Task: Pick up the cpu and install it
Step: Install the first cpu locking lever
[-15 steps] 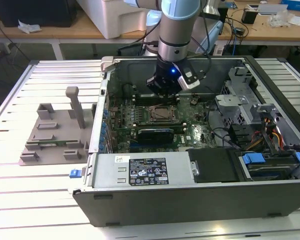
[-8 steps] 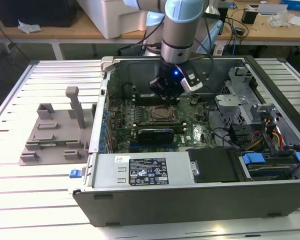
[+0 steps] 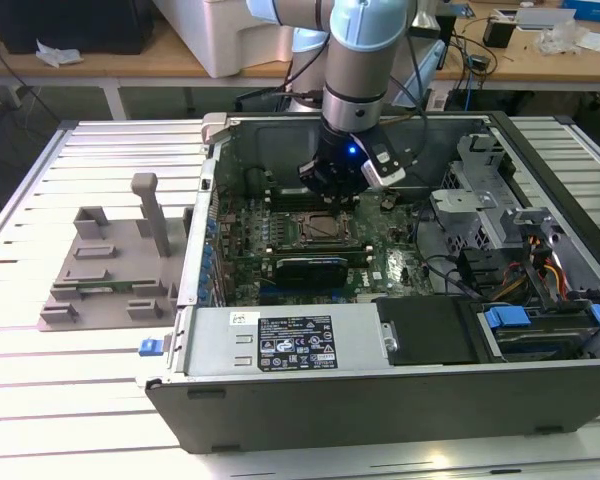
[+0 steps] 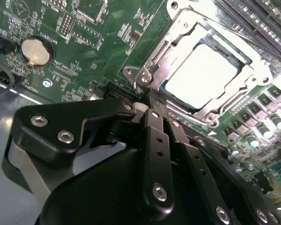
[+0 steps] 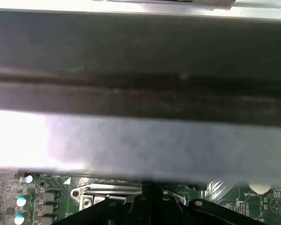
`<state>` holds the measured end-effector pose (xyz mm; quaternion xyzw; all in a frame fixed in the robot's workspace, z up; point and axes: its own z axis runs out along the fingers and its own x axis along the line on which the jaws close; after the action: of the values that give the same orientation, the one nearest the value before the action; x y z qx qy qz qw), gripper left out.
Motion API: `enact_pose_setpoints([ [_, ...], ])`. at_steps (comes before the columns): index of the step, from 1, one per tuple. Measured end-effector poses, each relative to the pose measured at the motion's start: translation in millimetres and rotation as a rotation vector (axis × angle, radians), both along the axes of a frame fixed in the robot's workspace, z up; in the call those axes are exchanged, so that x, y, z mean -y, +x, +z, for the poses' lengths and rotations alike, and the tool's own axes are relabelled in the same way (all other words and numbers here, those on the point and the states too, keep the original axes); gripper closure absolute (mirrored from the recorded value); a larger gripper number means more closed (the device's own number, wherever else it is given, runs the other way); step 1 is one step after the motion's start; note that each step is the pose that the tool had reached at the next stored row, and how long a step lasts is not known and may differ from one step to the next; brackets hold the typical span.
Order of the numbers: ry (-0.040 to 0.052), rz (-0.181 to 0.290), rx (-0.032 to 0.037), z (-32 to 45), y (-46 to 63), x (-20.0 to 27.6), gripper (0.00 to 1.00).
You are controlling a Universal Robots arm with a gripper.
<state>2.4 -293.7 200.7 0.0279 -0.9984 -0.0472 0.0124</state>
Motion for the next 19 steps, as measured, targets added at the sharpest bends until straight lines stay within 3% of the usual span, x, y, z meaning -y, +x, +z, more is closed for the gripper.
enact_pose_setpoints([
  [4, -0.0015, 0.0, -0.0004, 0.3, 0.0, -1.0, 0.89],
  [6, 0.0037, 0.0, -0.0001, -0.1, 0.2, -5.3, 0.89],
  [9, 0.0034, 0.0, 0.0018, 12.5, 0.2, -5.5, 0.89],
  [11, -0.0014, 0.0, 0.0026, 18.0, 0.1, -2.9, 0.89],
  [12, -0.0104, 0.0, 0.0026, 18.4, 0.1, -0.5, 0.89],
  [14, -0.0497, 0.0, 0.0028, 18.6, -0.1, 6.3, 0.89],
  [15, -0.0621, 0.0, 0.0029, 18.6, -0.1, 9.7, 0.89],
  [17, -0.0725, 0.0, 0.0029, 18.6, -0.1, 14.7, 0.89],
  [19, -0.0801, 0.0, 0.0029, 18.6, -0.1, 23.4, 0.89],
])
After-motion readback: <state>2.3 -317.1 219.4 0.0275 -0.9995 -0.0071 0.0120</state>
